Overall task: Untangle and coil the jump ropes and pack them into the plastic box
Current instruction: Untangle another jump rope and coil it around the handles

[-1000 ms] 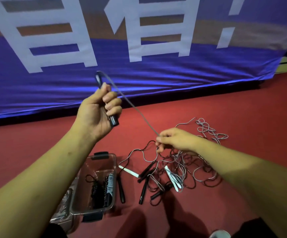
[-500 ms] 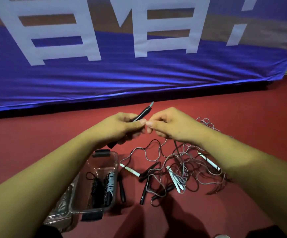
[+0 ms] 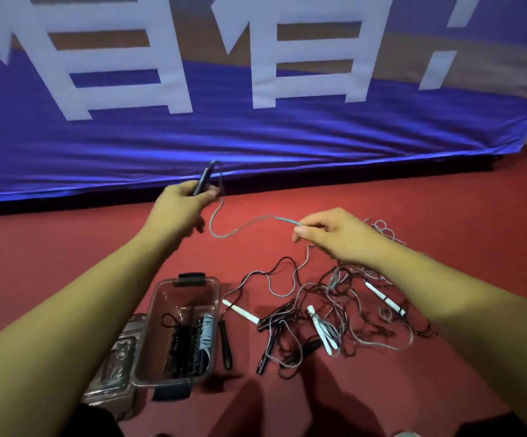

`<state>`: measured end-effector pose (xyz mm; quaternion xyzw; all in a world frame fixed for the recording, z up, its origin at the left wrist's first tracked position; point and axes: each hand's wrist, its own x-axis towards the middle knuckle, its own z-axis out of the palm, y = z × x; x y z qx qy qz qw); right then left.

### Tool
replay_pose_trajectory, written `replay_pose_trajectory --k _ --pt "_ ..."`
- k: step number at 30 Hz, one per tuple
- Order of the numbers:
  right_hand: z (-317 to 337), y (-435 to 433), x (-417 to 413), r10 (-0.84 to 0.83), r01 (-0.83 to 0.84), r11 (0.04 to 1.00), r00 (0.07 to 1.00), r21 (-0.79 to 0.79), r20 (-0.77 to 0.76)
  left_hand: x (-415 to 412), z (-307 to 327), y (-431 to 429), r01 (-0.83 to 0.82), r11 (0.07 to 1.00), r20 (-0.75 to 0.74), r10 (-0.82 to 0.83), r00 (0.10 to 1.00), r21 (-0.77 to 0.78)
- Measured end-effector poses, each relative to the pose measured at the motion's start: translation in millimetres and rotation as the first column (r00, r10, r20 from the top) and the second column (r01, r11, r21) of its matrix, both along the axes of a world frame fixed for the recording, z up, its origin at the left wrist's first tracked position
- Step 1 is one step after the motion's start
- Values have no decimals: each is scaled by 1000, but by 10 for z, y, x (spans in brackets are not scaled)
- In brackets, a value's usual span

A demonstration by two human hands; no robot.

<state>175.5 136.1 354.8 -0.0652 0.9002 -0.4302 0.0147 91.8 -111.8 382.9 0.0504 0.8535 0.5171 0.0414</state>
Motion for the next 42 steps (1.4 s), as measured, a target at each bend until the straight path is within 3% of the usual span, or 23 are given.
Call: replay_pose_trajectory --k 3,5,8,13,16,19,23,24,25,26,27,28,29,30,33,38,40,42 --pt "204 -258 14 60 -56 998 993 35 -104 286 163 232 288 942 83 -305 949 169" --pt "291 -310 -15 14 -18 999 992 -28 -124 423 204 313 416 902 109 -428 897 115" --pt "324 -301 -21 9 -15 998 996 -64 -93 417 148 309 465 885 68 -466 882 32" --pt "16 -44 -41 30 -27 998 997 -60 66 193 133 287 260 894 25 -288 957 366" --pt "-218 144 -67 1 26 990 982 -138 191 138 54 291 146 889 47 -184 982 433" --pt "-323 165 -64 8 -4 1000 973 -19 232 95 8 303 27 868 106 -92 990 497" --pt "-462 328 -26 -29 -14 991 946 130 323 -31 135 224 -112 756 163 7 987 645" --pt "-461 357 -21 -45 3 992 946 130 322 -67 129 174 -111 794 138 34 990 598" --pt "-438 365 -20 -67 37 994 950 103 305 -110 93 112 -85 886 69 60 996 455" --pt "-386 352 -23 -89 74 995 959 68 270 -150 47 46 -59 975 -32 68 997 216" --pt "-311 318 -22 -99 93 995 970 37 223 -175 13 -2 -55 998 -130 50 990 -35" --pt "-233 278 -23 -92 89 996 980 27 177 -182 -16 -12 -59 980 -197 21 980 -189" --pt "-157 227 -19 -70 66 997 987 36 146 -161 -26 15 -49 970 -231 -8 973 -240" --pt "-94 176 -7 -39 31 998 990 63 135 -96 -23 80 -6 980 -229 -41 972 -199" --pt "75 -21 48 29 -47 982 994 180 101 147 2 383 198 973 -122 -184 975 116" --pt "328 -171 51 -43 64 988 988 137 -151 351 -9 582 521 853 65 -519 852 -20" --pt "313 -151 69 -29 33 999 994 32 -104 356 -15 580 484 875 55 -483 874 3" --pt "171 -53 75 2 0 996 1000 -87 20 321 30 568 338 920 33 -351 936 196"
